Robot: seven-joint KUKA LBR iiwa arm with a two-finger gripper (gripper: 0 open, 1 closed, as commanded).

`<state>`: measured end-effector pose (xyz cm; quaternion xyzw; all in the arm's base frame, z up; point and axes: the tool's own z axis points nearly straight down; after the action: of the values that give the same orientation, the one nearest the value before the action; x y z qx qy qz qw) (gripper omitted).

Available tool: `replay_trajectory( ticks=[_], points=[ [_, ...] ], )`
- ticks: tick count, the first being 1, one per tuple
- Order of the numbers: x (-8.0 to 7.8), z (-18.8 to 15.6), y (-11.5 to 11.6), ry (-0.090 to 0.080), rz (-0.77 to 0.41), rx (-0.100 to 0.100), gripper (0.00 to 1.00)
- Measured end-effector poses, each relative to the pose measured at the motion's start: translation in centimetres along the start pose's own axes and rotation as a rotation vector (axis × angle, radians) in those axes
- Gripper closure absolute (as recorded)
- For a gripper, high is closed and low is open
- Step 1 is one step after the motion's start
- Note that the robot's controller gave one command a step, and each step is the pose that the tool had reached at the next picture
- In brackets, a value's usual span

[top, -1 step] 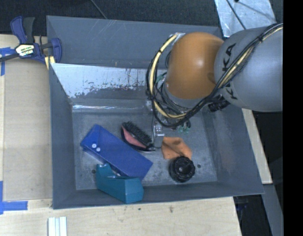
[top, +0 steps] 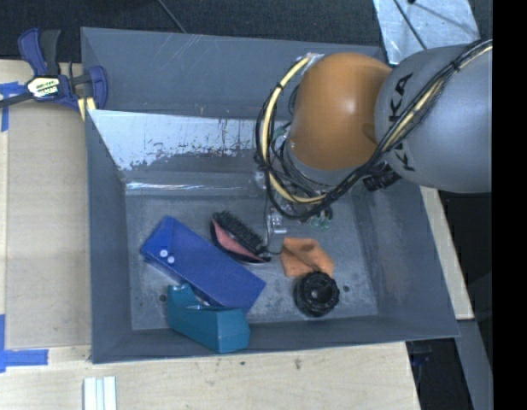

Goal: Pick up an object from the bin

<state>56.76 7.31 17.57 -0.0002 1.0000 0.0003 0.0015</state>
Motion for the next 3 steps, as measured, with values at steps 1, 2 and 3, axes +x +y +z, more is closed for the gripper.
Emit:
replay_trajectory(
  ticks=[1,2,3],
  points=[
    [0.8,4.8,-0.2,-0.007,0.007,-0.001,0.0],
    [0.7,10.1,-1.2,0.001,-0.021,0.001,1.0],
    [0.7,10.1,-1.2,-0.001,-0.02,0.001,1.0]
  ],
)
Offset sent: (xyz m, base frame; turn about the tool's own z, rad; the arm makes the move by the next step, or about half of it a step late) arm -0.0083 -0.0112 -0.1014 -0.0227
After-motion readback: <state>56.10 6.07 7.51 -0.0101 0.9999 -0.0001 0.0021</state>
